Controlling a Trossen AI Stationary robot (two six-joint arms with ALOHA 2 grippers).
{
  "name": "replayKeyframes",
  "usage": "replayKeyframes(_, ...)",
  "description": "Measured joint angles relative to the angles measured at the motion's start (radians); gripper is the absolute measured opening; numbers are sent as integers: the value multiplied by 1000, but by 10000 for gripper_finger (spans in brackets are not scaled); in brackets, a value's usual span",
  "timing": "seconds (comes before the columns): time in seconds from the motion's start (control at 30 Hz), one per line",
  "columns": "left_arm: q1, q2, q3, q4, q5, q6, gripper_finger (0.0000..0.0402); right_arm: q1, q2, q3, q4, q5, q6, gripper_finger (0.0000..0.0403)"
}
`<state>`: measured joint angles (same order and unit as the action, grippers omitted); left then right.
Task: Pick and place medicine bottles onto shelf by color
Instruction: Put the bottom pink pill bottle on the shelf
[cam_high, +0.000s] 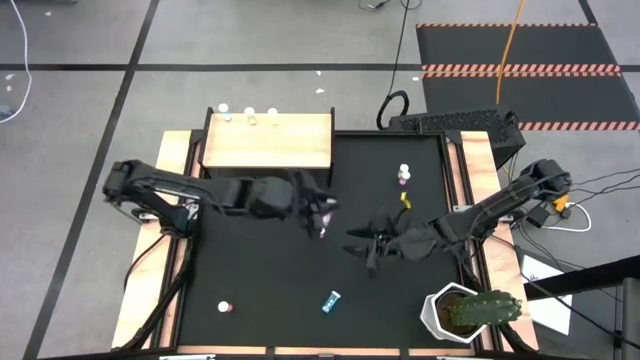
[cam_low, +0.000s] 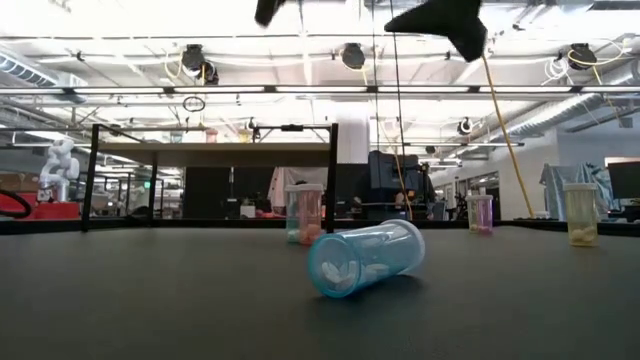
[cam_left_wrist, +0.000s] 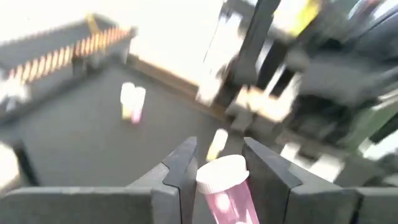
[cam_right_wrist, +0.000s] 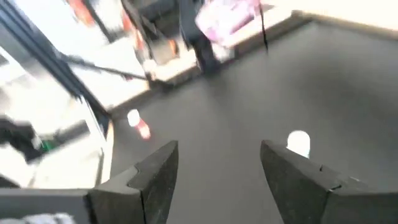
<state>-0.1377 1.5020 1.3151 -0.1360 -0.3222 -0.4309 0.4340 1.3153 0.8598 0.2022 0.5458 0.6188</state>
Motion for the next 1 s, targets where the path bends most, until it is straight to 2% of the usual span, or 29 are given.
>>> replayKeyframes(0.17,8,-32,0,209,-1,111,118,-58,-16,-136,618,2,-150,243)
replayKeyframes(0.27,8,-33,0,321,4,167,118,-112,-21,-186,827,-78,-204,250)
replayKeyframes(0.37,7,-30,0,369,4,213,118,-170,-25,-173,801,-206,-193,251)
replayKeyframes(0.47,7,-27,0,377,6,243,118,-209,-23,-147,709,-272,-178,251)
replayKeyframes(0.63,7,-28,0,378,7,280,118,-276,-33,-138,733,-366,-168,251)
replayKeyframes(1.0,37,-8,0,406,14,324,118,-409,-25,-71,726,-695,-125,251)
